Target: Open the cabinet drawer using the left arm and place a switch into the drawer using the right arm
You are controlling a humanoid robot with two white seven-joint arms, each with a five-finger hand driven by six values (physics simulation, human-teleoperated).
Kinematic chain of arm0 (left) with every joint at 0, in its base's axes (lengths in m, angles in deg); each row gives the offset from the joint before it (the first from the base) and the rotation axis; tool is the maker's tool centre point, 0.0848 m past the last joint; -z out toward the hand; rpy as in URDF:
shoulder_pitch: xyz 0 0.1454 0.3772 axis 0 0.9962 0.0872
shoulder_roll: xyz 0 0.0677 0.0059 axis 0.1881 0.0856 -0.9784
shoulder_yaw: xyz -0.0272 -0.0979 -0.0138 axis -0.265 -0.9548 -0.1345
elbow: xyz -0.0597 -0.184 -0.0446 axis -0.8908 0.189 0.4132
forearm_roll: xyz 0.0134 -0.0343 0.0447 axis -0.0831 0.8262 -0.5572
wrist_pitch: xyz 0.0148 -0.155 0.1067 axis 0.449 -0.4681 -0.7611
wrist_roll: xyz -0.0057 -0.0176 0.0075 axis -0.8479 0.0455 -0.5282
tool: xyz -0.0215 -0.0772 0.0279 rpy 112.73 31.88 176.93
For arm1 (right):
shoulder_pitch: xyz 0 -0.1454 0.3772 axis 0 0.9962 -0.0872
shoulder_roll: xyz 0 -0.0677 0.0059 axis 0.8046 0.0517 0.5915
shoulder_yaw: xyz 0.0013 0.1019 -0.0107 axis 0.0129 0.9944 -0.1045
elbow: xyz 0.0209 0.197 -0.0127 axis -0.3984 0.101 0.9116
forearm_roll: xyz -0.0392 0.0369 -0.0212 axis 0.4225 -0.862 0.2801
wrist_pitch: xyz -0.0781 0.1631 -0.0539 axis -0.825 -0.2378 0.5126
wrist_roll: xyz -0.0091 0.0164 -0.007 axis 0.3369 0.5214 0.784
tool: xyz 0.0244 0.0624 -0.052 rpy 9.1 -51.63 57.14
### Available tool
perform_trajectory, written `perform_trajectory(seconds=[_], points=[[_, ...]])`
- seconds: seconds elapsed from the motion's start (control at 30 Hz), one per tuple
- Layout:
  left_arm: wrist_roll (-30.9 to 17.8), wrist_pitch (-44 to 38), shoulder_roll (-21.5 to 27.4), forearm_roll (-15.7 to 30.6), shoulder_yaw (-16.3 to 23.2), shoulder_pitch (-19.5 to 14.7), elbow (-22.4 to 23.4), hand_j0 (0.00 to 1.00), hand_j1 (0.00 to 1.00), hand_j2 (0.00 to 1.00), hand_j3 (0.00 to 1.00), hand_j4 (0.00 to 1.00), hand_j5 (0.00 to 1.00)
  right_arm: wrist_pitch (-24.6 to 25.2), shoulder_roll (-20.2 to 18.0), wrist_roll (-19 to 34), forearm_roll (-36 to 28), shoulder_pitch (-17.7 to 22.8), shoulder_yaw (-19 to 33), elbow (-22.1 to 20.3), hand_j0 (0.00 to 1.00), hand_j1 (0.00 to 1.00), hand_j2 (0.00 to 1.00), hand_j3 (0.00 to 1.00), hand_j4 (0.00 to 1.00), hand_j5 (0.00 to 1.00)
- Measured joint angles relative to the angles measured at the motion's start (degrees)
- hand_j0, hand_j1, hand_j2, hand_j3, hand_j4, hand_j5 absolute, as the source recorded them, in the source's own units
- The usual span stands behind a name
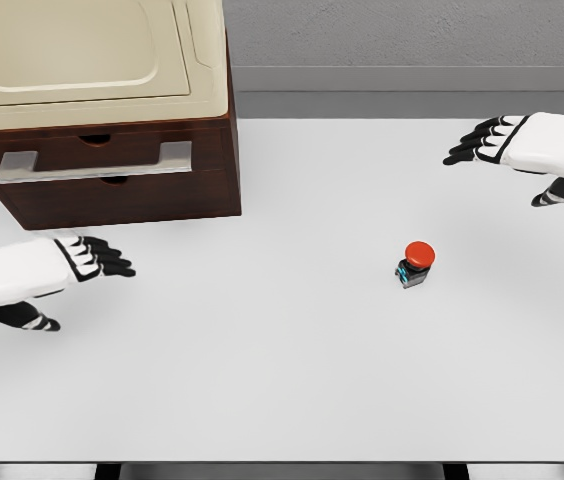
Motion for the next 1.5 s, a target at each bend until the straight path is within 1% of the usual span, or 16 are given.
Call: perform_trajectory(seconds=[0.1,0.17,0.2,0.23,0.3,0.33,0.4,0.5,0.53,0.6,0.63,0.67,0.83,1.03,1.3,1.5], points=[[-3.6,0.0,-0.5,-0.1,1.4,-2.3,-0.2,1.00,1.00,1.00,1.00,1.00,1.00,0.0,0.0,0.0,0.0,0.0,0.0,-0.1,1.00,1.00,1.00,1.00,1.00,1.00],[-4.9,0.0,-1.6,0.2,1.9,-3.2,-0.3,1.00,1.00,1.00,1.00,1.00,1.00,0.0,-0.1,0.0,-0.4,0.0,0.1,0.1,1.00,1.00,1.00,1.00,1.00,1.00],[-5.3,0.0,-2.0,1.2,2.2,-3.7,-0.4,1.00,1.00,1.00,1.00,1.00,1.00,0.0,-0.1,0.0,-0.5,-0.1,0.6,0.7,1.00,1.00,1.00,1.00,1.00,1.00],[-5.7,0.0,-2.3,3.1,2.7,-4.9,-0.4,1.00,1.00,1.00,1.00,1.00,1.00,0.0,-0.4,0.0,-0.4,0.1,1.5,1.3,1.00,1.00,1.00,1.00,1.00,1.00],[-7.1,0.0,-2.6,8.4,4.0,-7.4,-0.5,1.00,1.00,1.00,1.00,1.00,1.00,0.0,-2.2,0.0,-0.3,-0.4,0.9,1.4,1.00,1.00,1.00,1.00,1.00,1.00],[-9.0,0.0,-2.7,12.2,4.5,-8.7,-0.5,1.00,1.00,1.00,1.00,1.00,1.00,0.0,-2.8,0.0,-0.2,-0.4,-0.2,1.0,1.00,1.00,1.00,1.00,1.00,1.00],[-13.2,0.0,-2.8,20.8,5.1,-12.7,-0.5,1.00,1.00,1.00,1.00,1.00,1.00,0.0,-3.6,0.0,0.0,-0.4,-2.3,-0.7,1.00,1.00,1.00,1.00,1.00,1.00],[-16.2,-0.6,-1.6,30.8,5.5,-14.4,-0.6,1.00,1.00,1.00,1.00,1.00,1.00,0.0,-3.9,0.0,0.3,-0.8,-4.3,-2.6,1.00,1.00,1.00,1.00,1.00,1.00],[-16.7,-1.9,-0.5,33.9,5.6,-16.2,-0.6,1.00,1.00,1.00,1.00,1.00,1.00,0.0,-3.8,0.0,0.4,-0.8,-4.7,-3.3,1.00,1.00,1.00,1.00,1.00,1.00],[-17.3,-6.7,1.1,37.9,5.6,-17.6,-0.6,1.00,1.00,1.00,1.00,1.00,1.00,0.0,-3.2,0.0,0.9,-0.8,-5.4,-4.3,1.00,1.00,1.00,1.00,1.00,1.00],[-17.5,-9.1,1.5,39.2,5.6,-18.5,-0.6,1.00,1.00,1.00,1.00,1.00,1.00,0.0,-2.7,0.0,1.5,-0.9,-5.9,-4.7,1.00,1.00,1.00,1.00,1.00,1.00],[-17.6,-11.1,1.9,40.1,5.6,-18.5,-0.6,1.00,1.00,1.00,1.00,1.00,1.00,0.0,-2.1,0.0,2.2,-0.9,-6.4,-5.0,1.00,1.00,1.00,1.00,1.00,1.00],[-17.9,-16.7,2.7,41.7,5.7,-19.3,-0.5,1.00,1.00,1.00,1.00,1.00,1.00,0.0,1.6,0.0,6.1,-0.9,-8.0,-5.5,1.00,1.00,1.00,1.00,1.00,1.00],[-17.9,-20.5,3.2,40.4,5.6,-20.2,0.2,1.00,1.00,1.00,1.00,1.00,1.00,0.0,4.6,0.0,8.3,-0.8,-8.7,-5.5,1.00,1.00,1.00,1.00,1.00,1.00],[-17.9,-24.2,2.7,39.9,5.6,-21.1,0.3,1.00,1.00,1.00,1.00,1.00,1.00,0.0,5.8,0.0,10.6,-0.7,-11.7,-5.5,1.00,1.00,1.00,1.00,1.00,1.00],[-17.9,-26.8,2.1,37.8,5.6,-21.4,0.6,1.00,1.00,1.00,1.00,1.00,1.00,0.0,6.6,0.0,10.9,-0.6,-12.7,-5.5,1.00,1.00,1.00,1.00,1.00,1.00]])
